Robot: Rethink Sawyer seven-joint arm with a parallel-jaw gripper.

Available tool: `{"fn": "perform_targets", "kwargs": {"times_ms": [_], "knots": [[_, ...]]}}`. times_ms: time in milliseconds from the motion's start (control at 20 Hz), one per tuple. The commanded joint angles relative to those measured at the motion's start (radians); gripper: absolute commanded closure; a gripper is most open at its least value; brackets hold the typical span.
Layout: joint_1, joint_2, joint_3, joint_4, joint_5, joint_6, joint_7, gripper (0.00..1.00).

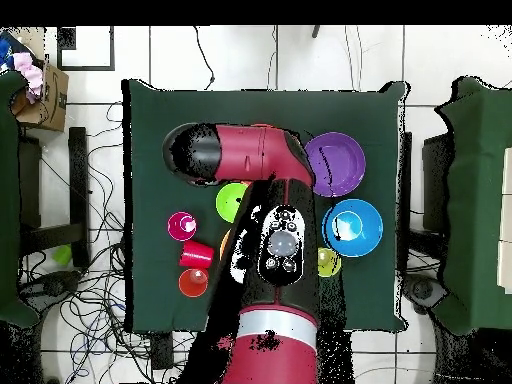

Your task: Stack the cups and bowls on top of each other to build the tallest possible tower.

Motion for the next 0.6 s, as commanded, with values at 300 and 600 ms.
{"fn": "perform_targets", "kwargs": {"times_ms": [300,600], "knots": [[-0.043,-0.003,0.086,-0.049,-0.041,0.232,-0.111,0.0],[-0.131,-0.065,0.118,0.155,-0.103,-0.026,-0.22,0.0]]}}
